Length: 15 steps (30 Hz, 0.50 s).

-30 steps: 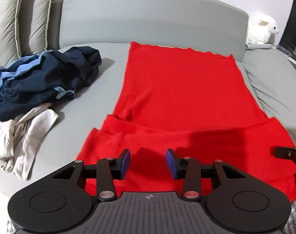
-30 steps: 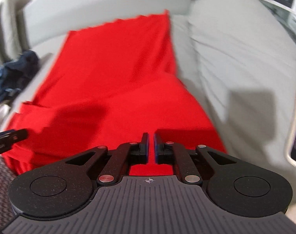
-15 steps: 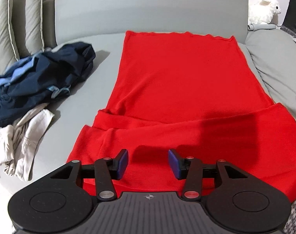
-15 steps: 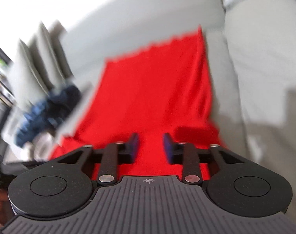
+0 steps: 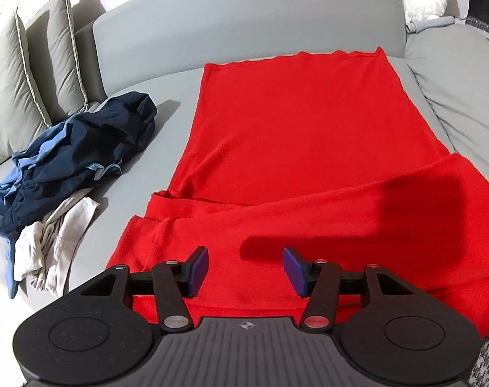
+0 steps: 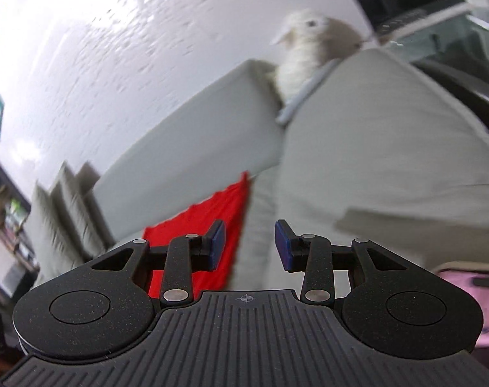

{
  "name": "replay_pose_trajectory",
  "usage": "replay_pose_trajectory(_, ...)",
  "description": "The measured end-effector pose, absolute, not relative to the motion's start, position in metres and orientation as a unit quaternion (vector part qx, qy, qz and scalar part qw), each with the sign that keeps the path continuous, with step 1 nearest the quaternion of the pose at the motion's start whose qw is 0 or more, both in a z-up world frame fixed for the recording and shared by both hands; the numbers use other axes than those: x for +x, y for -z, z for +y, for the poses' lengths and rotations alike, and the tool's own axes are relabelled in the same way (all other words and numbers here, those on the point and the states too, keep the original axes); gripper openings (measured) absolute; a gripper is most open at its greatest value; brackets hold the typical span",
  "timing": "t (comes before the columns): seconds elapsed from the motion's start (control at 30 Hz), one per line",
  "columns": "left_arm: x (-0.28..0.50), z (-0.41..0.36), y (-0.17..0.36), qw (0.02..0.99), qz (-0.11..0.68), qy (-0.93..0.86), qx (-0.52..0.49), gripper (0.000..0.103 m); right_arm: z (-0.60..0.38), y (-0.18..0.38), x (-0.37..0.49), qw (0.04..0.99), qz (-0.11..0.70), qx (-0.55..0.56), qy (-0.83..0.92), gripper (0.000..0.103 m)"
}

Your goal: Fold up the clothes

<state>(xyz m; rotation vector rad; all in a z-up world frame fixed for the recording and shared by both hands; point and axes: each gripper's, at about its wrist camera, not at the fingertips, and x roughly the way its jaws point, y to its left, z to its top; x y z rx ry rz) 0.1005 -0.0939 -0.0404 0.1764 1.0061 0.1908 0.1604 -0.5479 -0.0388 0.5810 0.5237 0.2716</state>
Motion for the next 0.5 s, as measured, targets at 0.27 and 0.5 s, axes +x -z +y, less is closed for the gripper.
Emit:
replay_pose_trajectory(0.27, 0.100, -0.095, 0.038, 0.868, 0.479, -0.098, 0.089, 0.057, -0.571, 0.045, 0.172, 0.935, 0.236, 0.253, -0.082, 0.040)
replay_pose_trajectory(0.5, 0.093, -0.090, 0.034, 0.874, 0.472, -0.089, 0.071, 0.057, -0.519, 0.000, 0.166, 0.944, 0.223, 0.209, -0.121, 0.041)
